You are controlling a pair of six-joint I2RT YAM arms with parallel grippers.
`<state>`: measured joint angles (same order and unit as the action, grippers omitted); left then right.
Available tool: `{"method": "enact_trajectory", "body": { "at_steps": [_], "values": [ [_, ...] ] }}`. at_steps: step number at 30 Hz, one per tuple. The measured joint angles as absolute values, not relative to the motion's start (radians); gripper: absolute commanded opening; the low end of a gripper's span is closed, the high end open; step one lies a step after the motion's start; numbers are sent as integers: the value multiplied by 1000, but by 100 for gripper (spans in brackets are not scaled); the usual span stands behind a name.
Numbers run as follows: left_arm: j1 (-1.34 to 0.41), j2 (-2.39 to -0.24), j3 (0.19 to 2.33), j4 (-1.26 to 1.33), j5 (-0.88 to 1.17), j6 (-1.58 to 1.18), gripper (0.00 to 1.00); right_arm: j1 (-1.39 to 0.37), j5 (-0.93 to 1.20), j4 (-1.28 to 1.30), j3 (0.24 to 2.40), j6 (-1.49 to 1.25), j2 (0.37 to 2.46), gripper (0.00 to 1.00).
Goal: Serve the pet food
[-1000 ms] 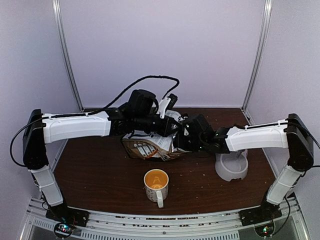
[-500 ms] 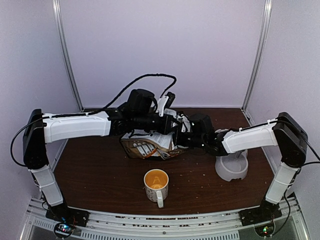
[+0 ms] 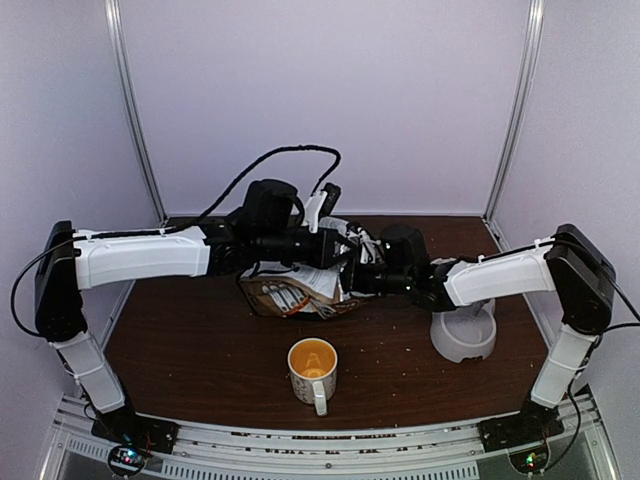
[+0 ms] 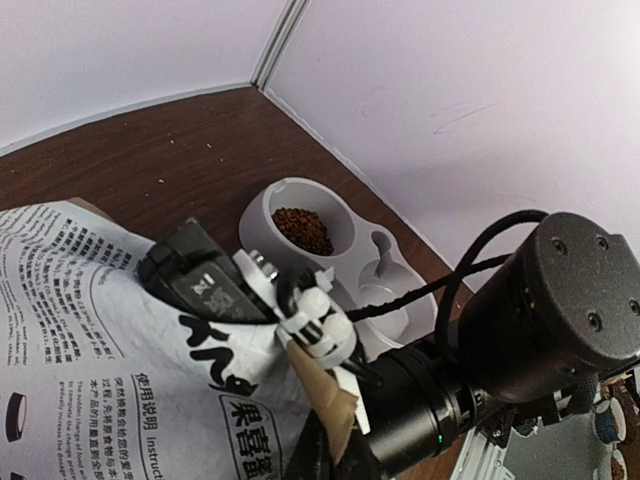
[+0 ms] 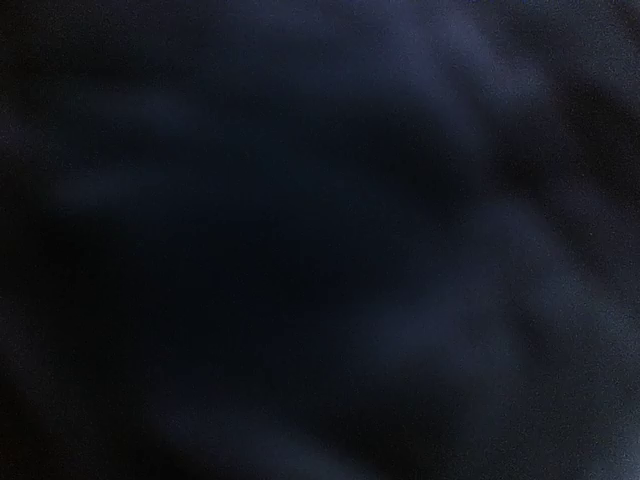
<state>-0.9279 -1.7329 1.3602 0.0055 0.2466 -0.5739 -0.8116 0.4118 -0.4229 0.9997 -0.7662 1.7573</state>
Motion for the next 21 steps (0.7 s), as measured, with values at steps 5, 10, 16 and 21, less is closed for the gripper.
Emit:
{"method": "enact_trajectory", "body": {
  "at_steps": [5,10,16,21],
  "values": [
    [-911,-1655,1290,19,273,-595,0,-822,442,-422,1000,-799,1714,0],
    [-901,-1596,1269,7,273,-601,0,-827,449,-410,994,-845,1643,0],
    [-888,-1553,1267,-28,268,-598,0,-812,444,-363,963,-947,1556,0],
    [-883,-1539,1266,-53,260,-581,0,-803,436,-378,911,-1021,1500,0]
  ]
}}
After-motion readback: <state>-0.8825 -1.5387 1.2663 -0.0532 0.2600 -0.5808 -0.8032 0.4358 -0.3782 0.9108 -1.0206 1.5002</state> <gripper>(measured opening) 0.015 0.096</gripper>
